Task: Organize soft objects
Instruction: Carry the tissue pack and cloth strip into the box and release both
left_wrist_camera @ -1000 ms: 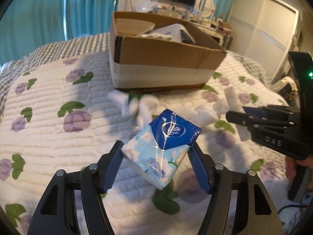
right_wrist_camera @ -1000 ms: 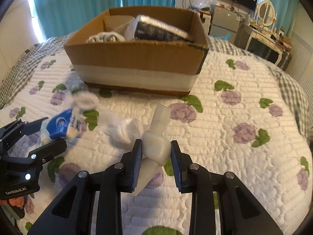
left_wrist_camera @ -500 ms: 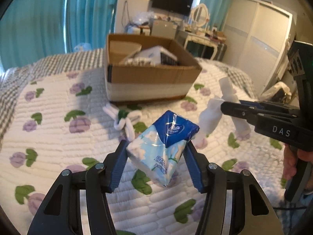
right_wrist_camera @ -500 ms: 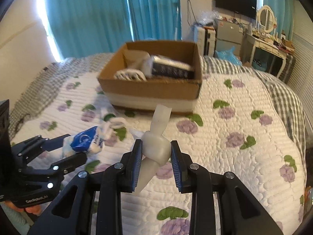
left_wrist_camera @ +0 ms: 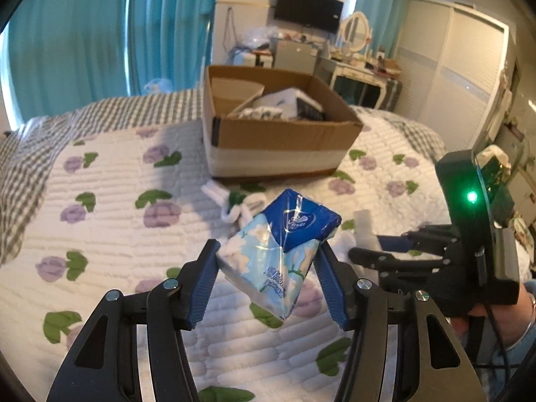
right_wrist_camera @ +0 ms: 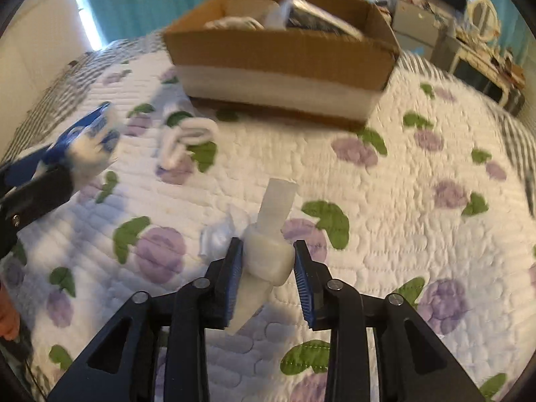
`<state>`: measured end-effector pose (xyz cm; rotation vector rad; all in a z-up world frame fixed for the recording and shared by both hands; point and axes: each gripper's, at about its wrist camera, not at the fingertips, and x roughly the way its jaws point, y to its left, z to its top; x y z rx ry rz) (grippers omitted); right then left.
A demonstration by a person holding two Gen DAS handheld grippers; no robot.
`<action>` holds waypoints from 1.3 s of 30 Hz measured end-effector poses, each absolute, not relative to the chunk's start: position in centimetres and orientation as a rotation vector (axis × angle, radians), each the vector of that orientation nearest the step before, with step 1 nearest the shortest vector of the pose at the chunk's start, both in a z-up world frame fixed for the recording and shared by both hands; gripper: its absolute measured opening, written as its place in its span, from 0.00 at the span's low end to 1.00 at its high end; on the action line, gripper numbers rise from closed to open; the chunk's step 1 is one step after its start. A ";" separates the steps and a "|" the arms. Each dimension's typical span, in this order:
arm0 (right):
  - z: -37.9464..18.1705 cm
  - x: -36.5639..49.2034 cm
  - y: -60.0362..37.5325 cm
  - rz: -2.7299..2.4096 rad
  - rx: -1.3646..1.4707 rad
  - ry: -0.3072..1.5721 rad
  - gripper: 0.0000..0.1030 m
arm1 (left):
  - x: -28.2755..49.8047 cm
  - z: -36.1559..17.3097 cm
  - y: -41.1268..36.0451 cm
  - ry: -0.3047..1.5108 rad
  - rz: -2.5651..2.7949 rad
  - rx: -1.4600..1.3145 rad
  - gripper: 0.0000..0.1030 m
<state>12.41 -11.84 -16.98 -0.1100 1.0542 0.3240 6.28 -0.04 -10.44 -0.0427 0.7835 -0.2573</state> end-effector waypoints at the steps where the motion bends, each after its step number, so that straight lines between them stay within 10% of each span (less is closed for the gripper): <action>1: -16.9 12.6 -12.4 0.323 -0.075 1.057 0.44 | 6.5 -11.0 0.1 0.794 -0.256 -0.047 0.54; 3: -16.6 12.6 -13.3 0.319 -0.028 1.051 0.78 | 6.6 -11.5 0.2 0.809 -0.256 -0.052 0.55; 20: -13.5 11.6 -13.7 0.308 -0.122 0.974 0.78 | 6.8 -13.0 0.4 0.844 -0.246 -0.053 0.55; 30: -17.5 11.3 -9.6 0.321 -0.308 1.032 0.29 | 6.4 -12.5 1.0 0.837 -0.231 -0.062 0.55; 39: -9.9 10.4 -12.9 0.312 -0.163 0.867 0.27 | 6.1 -9.8 1.3 0.793 -0.230 -0.094 0.55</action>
